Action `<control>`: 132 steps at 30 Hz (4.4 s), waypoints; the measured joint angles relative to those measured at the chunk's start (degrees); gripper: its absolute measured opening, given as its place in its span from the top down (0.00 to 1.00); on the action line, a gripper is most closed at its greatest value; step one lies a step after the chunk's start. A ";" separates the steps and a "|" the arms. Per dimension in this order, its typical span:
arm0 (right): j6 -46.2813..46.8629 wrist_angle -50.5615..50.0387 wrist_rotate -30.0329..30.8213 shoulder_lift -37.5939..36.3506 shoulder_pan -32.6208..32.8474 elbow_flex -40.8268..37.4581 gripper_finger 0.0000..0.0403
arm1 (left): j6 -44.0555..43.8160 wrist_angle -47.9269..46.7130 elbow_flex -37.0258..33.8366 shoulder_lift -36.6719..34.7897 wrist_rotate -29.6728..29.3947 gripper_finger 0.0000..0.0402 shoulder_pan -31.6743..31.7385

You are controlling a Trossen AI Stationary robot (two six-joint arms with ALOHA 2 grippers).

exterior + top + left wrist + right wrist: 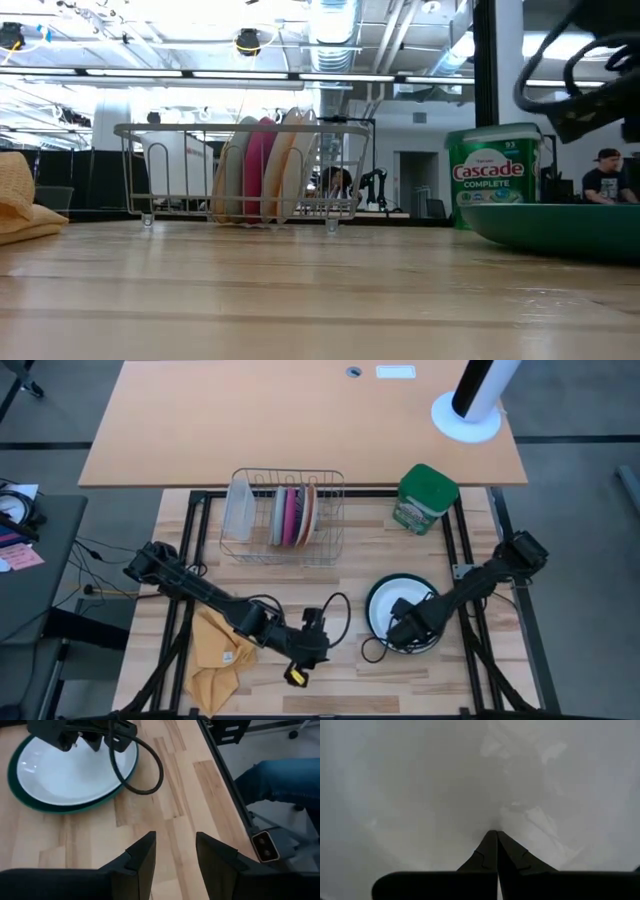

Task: Sort dishes
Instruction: Put the white plate into the dish rack

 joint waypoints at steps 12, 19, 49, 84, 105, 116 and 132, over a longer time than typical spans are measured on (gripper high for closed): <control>-7.60 4.86 4.07 3.28 -4.60 6.88 1.00 | 2.76 -1.40 0.02 0.01 -0.55 0.67 -0.71; -14.13 5.95 4.75 3.36 -3.96 13.31 1.00 | 5.83 -1.46 0.02 -0.96 -3.12 0.67 -0.07; -11.54 -18.43 10.46 3.19 4.28 14.91 1.00 | 6.70 0.53 0.04 -4.66 -10.78 0.67 1.97; -14.49 -17.52 6.87 3.19 6.91 11.76 1.00 | 5.85 -2.75 0.02 -4.66 -11.44 0.67 2.25; -17.46 -14.32 6.90 3.17 7.18 13.27 1.00 | 10.02 8.00 -8.18 -4.61 -11.63 0.67 5.86; -17.94 -11.73 7.32 3.10 6.20 9.53 1.00 | 7.16 8.21 -9.16 -4.61 -11.31 0.67 7.52; -23.39 0.80 7.39 2.97 1.82 5.16 1.00 | 3.95 8.10 -9.16 -4.61 -11.33 0.67 7.52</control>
